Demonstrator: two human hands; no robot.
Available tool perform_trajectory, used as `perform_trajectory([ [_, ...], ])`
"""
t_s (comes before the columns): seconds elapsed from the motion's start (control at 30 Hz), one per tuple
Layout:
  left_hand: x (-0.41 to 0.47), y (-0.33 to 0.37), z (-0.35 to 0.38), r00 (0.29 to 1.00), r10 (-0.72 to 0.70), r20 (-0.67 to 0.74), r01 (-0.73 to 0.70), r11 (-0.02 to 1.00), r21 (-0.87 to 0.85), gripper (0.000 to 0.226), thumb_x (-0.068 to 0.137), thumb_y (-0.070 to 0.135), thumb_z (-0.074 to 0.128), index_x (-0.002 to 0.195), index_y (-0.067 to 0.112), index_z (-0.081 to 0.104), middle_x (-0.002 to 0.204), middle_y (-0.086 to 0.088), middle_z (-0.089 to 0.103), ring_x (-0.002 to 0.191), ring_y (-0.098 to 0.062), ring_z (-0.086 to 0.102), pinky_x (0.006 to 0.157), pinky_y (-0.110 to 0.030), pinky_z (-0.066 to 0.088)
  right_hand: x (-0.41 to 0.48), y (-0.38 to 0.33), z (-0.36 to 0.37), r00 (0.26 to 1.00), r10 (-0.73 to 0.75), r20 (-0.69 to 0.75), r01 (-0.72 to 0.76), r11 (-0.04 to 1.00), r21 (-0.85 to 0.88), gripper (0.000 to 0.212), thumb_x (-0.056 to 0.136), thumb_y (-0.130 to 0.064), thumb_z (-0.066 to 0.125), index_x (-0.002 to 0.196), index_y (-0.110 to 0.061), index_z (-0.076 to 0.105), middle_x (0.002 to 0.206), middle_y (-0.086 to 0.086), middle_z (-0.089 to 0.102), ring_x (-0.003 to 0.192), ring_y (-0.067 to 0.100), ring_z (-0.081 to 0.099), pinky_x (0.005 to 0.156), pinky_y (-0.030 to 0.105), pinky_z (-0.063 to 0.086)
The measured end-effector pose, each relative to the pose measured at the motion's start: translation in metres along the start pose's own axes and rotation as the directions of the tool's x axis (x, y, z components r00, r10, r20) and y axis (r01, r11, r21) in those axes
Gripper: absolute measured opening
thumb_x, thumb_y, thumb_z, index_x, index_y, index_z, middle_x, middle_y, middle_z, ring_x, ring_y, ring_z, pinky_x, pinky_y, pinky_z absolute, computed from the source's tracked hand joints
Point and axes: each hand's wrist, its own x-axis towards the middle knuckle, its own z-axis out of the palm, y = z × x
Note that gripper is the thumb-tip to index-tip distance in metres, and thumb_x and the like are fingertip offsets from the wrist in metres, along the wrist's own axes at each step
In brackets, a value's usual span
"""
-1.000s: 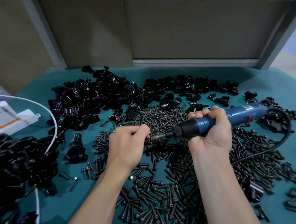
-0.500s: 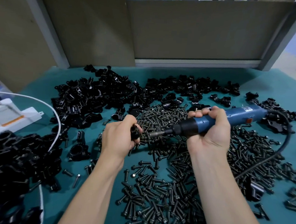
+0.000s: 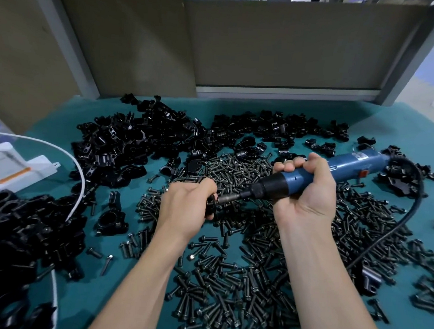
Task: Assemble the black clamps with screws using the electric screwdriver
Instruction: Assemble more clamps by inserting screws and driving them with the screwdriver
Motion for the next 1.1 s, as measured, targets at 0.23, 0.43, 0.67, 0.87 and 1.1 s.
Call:
perform_trajectory([
  [0.23, -0.0005, -0.0023, -0.0001, 0.998, 0.067, 0.012, -0.068, 0.990, 0.123, 0.056, 0.068, 0.049, 0.055, 0.067, -0.007, 0.053, 0.056, -0.006, 0.052, 0.052, -0.015, 0.044, 0.058, -0.034, 0.037, -0.0007, -0.0013, 0.0012, 0.999, -0.018, 0.027, 0.020, 0.999, -0.043, 0.031, 0.086, 0.010, 0.042, 0.107, -0.013, 0.047, 0.068, 0.005, 0.049, 0.055, 0.018, 0.046, 0.060, 0.031, 0.048],
  [0.43, -0.0011, -0.0017, 0.0001, 0.998, 0.065, -0.004, -0.064, 0.993, 0.103, 0.057, 0.070, 0.049, 0.054, 0.069, -0.008, 0.055, 0.057, -0.009, 0.053, 0.056, -0.015, 0.045, 0.060, -0.036, 0.038, -0.0015, -0.0006, 0.0025, 0.999, -0.018, 0.037, 0.020, 0.999, -0.046, 0.032, 0.086, 0.011, 0.041, 0.107, -0.013, 0.047, 0.068, 0.005, 0.049, 0.055, 0.018, 0.047, 0.060, 0.031, 0.048],
  [0.67, -0.0020, -0.0034, 0.0050, 0.987, -0.055, -0.149, 0.050, 0.998, -0.042, 0.037, 0.071, 0.049, 0.056, 0.047, 0.022, 0.055, 0.050, 0.001, 0.061, 0.046, -0.013, 0.051, 0.061, -0.033, 0.038, -0.0027, 0.0042, 0.0022, 0.999, -0.011, 0.049, 0.012, 1.000, -0.006, 0.028, 0.087, 0.011, 0.043, 0.101, -0.013, 0.045, 0.071, 0.005, 0.050, 0.057, 0.018, 0.047, 0.063, 0.033, 0.050],
  [0.87, -0.0043, 0.0014, 0.0079, 0.981, -0.138, -0.134, 0.119, 0.983, -0.136, 0.059, 0.067, 0.047, 0.056, 0.076, -0.010, 0.067, 0.057, -0.009, 0.062, 0.036, -0.010, 0.048, 0.053, -0.028, 0.034, -0.0032, 0.0015, 0.0045, 0.992, -0.004, 0.125, 0.004, 1.000, -0.001, 0.027, 0.086, 0.011, 0.038, 0.090, -0.014, 0.046, 0.069, 0.004, 0.049, 0.055, 0.018, 0.047, 0.063, 0.032, 0.050],
  [1.1, -0.0049, 0.0017, 0.0052, 0.973, -0.171, -0.156, 0.146, 0.977, -0.158, 0.064, 0.069, 0.049, 0.054, 0.086, -0.010, 0.072, 0.056, -0.007, 0.063, 0.036, -0.011, 0.046, 0.054, -0.029, 0.034, -0.0067, 0.0030, 0.0080, 0.984, 0.017, 0.176, -0.015, 1.000, -0.009, 0.029, 0.086, 0.012, 0.034, 0.090, -0.014, 0.047, 0.068, 0.003, 0.050, 0.054, 0.018, 0.047, 0.062, 0.031, 0.050],
])
